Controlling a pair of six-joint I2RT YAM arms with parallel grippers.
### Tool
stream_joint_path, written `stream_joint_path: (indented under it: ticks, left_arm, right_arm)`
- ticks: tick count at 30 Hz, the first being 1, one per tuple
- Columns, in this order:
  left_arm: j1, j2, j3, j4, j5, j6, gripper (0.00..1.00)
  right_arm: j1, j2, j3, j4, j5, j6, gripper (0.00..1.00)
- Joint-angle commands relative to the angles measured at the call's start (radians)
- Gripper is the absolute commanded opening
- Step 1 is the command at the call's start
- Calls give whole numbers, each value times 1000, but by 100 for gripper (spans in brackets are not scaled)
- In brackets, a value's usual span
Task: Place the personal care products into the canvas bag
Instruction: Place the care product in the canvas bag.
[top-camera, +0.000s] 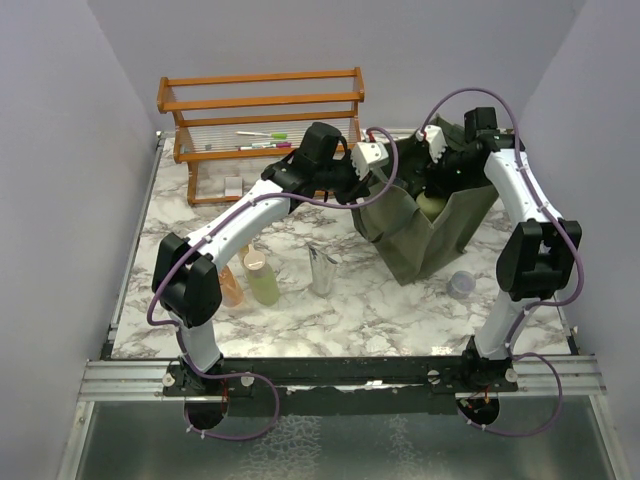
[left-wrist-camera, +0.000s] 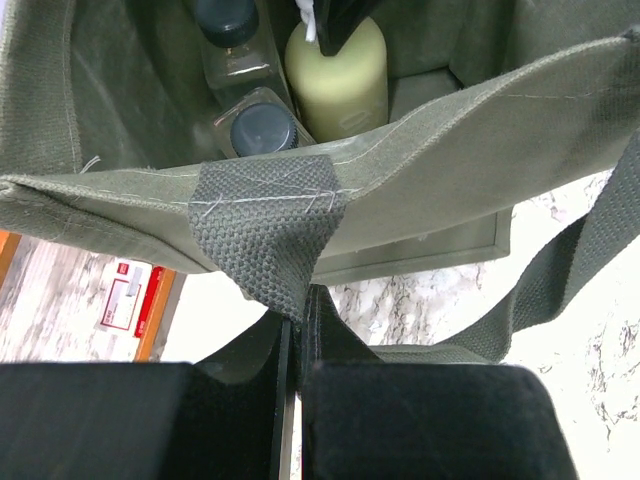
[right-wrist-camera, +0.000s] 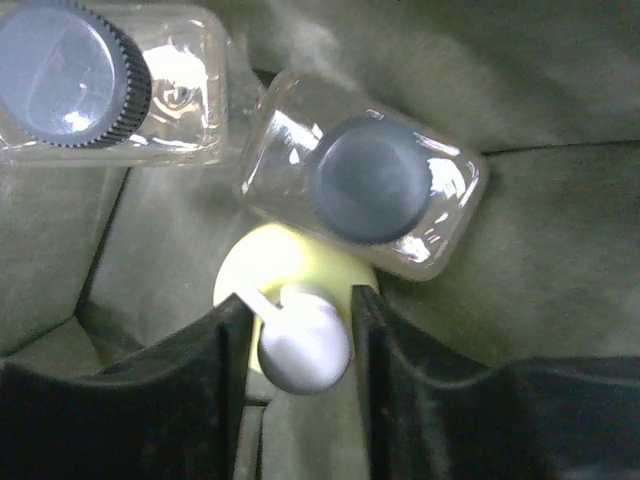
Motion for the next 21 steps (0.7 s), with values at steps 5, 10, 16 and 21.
stream_joint_path:
  ticks: [5, 10, 16, 21]
  left_arm:
    - [-14, -27, 17, -13, -21, 14, 0]
    - [-15, -30, 19, -14, -22, 15, 0]
    - [-16, -30, 25, -18, -25, 15, 0]
    - [-16, -32, 27, -23, -26, 11, 0]
  right_arm:
    - [-10, -35, 75, 50, 19, 6, 52]
    - [-10, -42, 71, 54, 25, 8, 59]
    - [-10, -57, 71, 57, 34, 10, 68]
    - [-10, -72, 76, 50, 29, 18, 75]
